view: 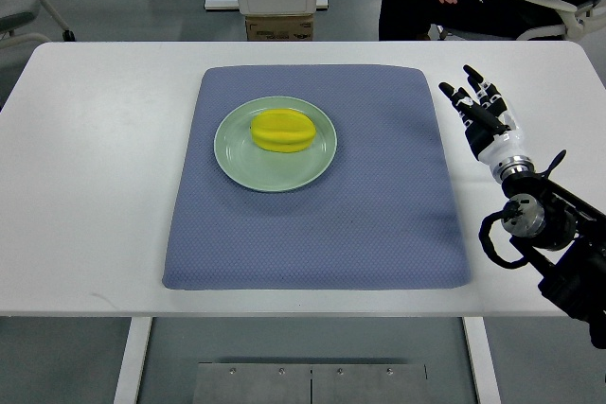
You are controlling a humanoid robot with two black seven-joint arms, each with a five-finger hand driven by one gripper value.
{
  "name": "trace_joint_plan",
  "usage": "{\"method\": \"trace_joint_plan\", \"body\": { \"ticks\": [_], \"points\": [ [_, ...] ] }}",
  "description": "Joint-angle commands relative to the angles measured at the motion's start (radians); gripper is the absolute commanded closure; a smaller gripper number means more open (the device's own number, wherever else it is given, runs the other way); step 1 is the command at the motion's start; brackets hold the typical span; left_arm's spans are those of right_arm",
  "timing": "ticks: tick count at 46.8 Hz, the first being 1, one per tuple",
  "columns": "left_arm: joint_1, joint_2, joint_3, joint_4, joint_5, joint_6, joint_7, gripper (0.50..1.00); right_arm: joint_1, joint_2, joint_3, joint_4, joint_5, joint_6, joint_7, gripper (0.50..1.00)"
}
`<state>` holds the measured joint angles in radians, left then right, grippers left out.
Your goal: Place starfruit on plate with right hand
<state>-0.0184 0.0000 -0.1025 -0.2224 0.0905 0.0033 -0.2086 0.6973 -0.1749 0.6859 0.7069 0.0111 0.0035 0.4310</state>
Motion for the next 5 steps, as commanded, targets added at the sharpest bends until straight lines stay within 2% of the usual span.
{"method": "trace_joint_plan", "body": {
  "ticks": [1,5],
  "points": [
    [0.0,0.0,0.0,0.0,0.0,0.0,0.0,0.5,-0.001,0.0,0.0,-0.001,0.01,0.006,0.0,0.5],
    [0.0,0.0,0.0,0.0,0.0,0.0,0.0,0.5,-0.001,0.0,-0.002,-0.006,0.012,0.007,0.0,0.5]
  ]
}}
